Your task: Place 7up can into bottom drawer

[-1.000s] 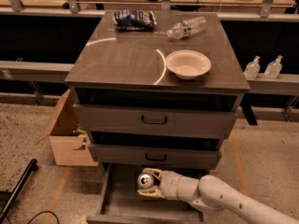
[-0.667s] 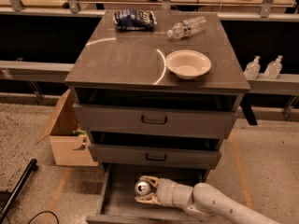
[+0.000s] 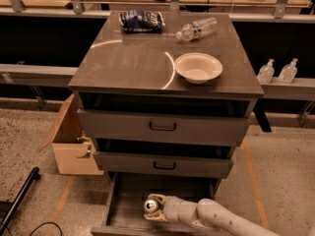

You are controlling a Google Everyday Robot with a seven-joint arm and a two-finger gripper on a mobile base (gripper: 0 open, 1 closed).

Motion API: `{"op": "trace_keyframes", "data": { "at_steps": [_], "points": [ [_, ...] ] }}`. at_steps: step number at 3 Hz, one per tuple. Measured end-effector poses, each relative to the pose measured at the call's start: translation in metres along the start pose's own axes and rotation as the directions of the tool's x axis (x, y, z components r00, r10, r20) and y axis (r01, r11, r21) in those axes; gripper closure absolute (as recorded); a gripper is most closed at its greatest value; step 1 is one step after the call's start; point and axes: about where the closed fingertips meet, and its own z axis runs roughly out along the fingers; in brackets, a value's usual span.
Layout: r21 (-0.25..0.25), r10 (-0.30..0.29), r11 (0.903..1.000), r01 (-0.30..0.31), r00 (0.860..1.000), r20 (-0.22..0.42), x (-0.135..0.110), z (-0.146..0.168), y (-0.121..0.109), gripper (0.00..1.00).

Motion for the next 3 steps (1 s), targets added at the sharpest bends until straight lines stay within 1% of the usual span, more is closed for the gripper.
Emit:
{"op": "trace_keyframes", "data": {
  "at_steps": [1,2,3],
  "points": [
    [-0.025,0.022,0.9994,-0.022,0.999,-0.030,0.038,0.018,0.003,1.00],
    [-0.047,0.033,0.9983,-0.035,0.999,-0.037,0.064,0.039,0.004,1.00],
    [-0.053,0.031,0.9981,-0.032,0.999,-0.032,0.080,0.063,-0.001,0.74]
  ]
}}
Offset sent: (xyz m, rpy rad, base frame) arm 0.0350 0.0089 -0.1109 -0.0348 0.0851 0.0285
